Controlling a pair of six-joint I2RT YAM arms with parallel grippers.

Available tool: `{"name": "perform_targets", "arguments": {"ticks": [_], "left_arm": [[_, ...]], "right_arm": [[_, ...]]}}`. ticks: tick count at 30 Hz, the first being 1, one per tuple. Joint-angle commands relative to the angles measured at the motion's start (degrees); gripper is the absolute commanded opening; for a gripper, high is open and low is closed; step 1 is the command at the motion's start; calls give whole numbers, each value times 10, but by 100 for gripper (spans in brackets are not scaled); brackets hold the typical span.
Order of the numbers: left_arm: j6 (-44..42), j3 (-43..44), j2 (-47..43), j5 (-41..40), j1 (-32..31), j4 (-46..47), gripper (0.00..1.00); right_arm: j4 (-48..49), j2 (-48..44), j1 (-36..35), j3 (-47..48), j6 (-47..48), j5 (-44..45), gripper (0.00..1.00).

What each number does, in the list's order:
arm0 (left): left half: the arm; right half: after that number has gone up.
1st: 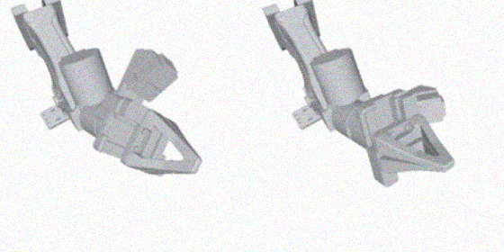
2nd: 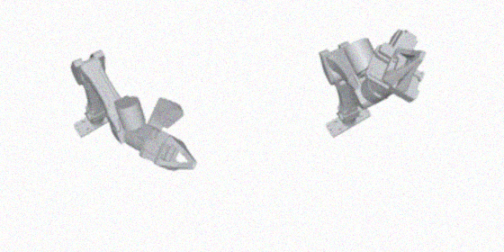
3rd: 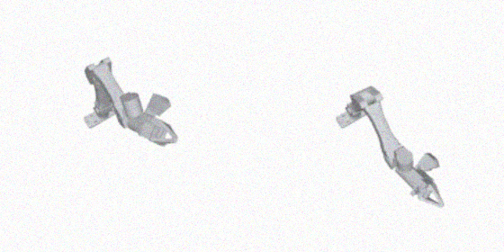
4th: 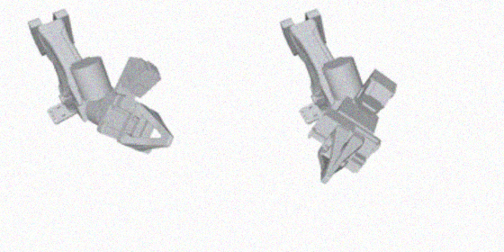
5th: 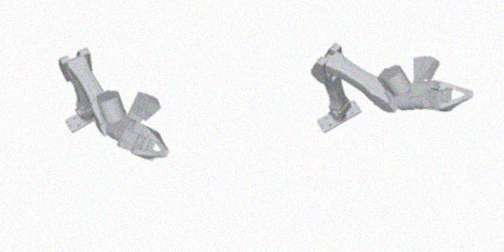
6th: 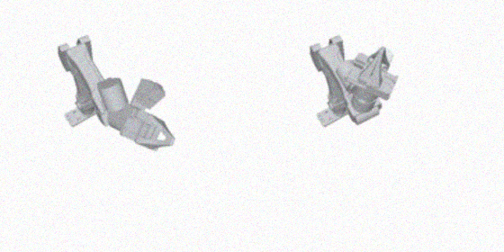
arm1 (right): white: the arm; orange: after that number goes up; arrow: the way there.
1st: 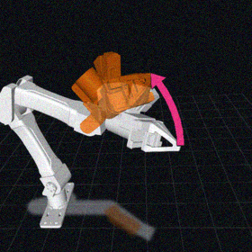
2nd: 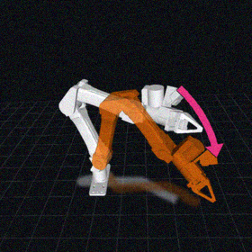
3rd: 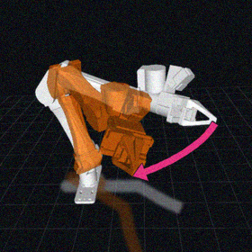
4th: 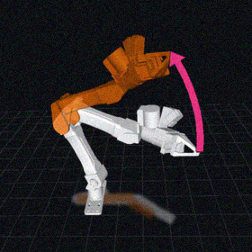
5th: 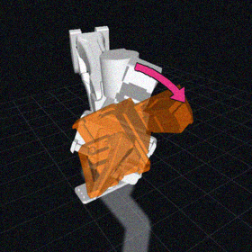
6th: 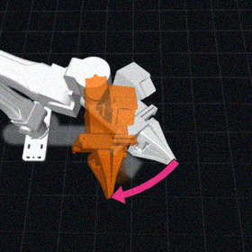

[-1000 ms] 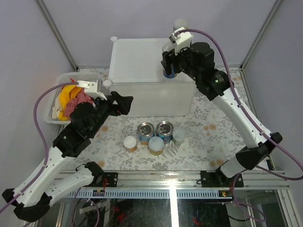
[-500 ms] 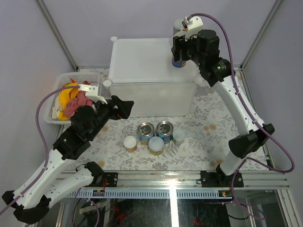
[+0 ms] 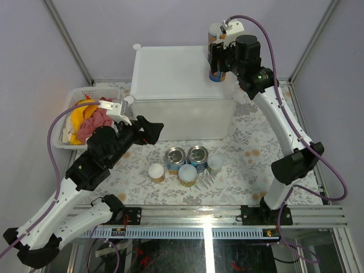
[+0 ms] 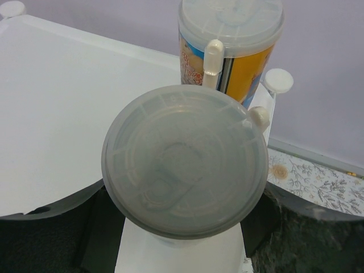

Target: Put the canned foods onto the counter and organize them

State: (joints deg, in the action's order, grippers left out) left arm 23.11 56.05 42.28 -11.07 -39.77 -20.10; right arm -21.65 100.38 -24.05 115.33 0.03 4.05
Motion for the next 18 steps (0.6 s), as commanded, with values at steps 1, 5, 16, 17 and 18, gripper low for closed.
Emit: {"name": "perform_targets", "arguments": {"ticks": [1, 5, 16, 17, 18], "left_arm": [[-8, -8, 1, 10, -3, 28, 81], [-10, -10, -1, 8, -2, 28, 81], [-9, -12, 5, 8, -2, 28, 83], [-8, -12, 6, 9, -2, 28, 83], [-6, -13, 7, 10, -2, 28, 83]], "right_arm": [[84, -23, 3, 45, -3, 12, 0], [83, -25, 2, 42, -3, 12, 0], [94, -48, 3, -12, -9, 10, 39], [93, -48, 2, -15, -10, 10, 44], [92, -48, 2, -16, -10, 12, 49]]}}
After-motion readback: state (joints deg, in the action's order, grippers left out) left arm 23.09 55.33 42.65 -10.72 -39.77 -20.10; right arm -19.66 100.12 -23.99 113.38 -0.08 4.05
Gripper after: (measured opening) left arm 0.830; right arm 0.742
